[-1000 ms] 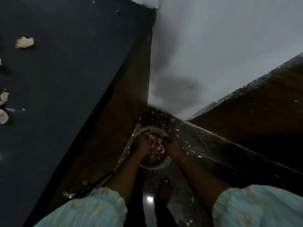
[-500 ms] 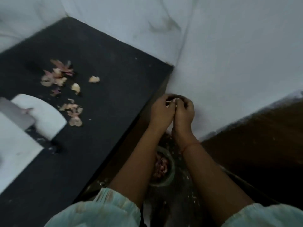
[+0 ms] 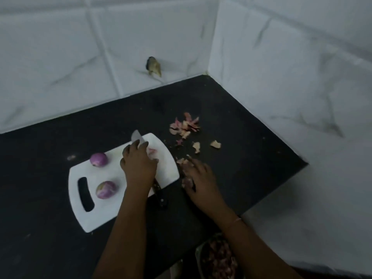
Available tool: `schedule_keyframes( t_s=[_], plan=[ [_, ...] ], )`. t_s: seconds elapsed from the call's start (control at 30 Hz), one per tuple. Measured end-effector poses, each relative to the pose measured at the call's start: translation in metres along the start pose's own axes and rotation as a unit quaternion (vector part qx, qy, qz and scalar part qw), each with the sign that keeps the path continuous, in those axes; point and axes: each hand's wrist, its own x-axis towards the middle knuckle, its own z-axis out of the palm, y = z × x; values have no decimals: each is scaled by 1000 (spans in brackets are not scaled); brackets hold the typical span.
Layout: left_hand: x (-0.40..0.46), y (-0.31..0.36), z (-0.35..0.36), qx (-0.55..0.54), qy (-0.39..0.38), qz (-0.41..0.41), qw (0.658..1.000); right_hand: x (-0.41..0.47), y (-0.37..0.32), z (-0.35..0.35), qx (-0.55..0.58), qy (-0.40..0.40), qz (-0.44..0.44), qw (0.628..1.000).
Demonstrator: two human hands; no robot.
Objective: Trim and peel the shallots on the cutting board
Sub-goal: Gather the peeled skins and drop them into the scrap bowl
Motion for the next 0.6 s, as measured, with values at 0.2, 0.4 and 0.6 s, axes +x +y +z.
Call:
schedule_keyframes(
  t_s=[0.2,0.4,0.6],
  plan=[
    [23,-27,-5,19,-62,-5,998,70,-12,6,-15,109,92,990],
    [30,-41,-5,50,-65,17,996,117,-55,49,-34,-19,-84,996],
    [34,-42,-10,70,-83,25,994,125,-45,40,-80,-3,-69,994]
  ],
)
